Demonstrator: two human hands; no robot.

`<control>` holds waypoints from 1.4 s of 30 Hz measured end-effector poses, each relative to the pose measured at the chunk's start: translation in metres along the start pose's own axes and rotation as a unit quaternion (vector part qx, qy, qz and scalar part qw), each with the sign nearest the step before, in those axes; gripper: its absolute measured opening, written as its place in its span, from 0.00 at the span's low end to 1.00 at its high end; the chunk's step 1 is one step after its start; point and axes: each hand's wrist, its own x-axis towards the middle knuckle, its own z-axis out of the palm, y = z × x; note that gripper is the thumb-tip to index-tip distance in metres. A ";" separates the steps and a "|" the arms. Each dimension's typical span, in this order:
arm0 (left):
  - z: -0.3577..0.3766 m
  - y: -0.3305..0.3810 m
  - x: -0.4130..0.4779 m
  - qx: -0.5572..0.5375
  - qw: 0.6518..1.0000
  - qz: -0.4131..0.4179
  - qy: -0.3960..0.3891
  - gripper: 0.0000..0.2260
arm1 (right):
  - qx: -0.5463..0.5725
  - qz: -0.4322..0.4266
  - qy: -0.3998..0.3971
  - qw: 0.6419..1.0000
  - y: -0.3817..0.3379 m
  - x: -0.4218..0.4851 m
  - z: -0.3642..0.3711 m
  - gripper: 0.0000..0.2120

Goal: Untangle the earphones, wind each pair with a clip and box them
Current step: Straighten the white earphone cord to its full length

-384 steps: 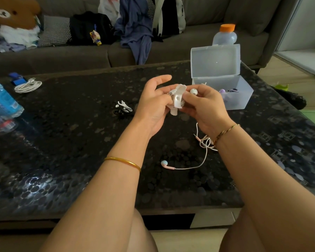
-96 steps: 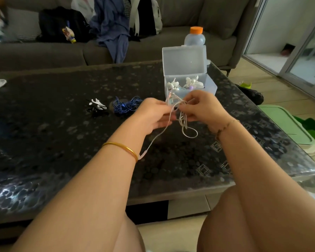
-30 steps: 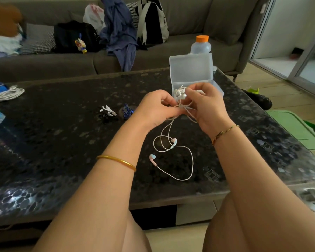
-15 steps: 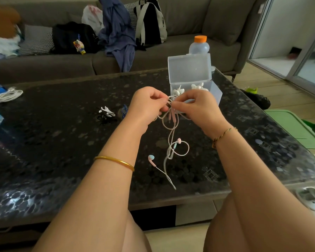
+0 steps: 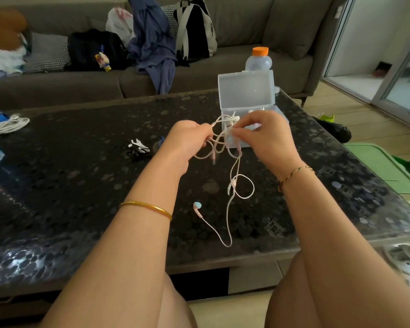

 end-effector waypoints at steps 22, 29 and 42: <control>-0.013 -0.002 0.008 -0.377 0.908 -0.044 0.179 0.08 | 0.596 0.441 0.250 0.623 0.034 0.009 -0.014 0.12; -0.012 0.003 0.003 -0.368 0.922 0.033 0.115 0.07 | 0.048 0.288 0.123 0.948 0.027 0.009 -0.017 0.10; -0.002 0.001 0.000 -0.118 0.968 0.192 0.112 0.07 | -0.337 0.242 -0.171 0.894 0.037 -0.004 0.001 0.14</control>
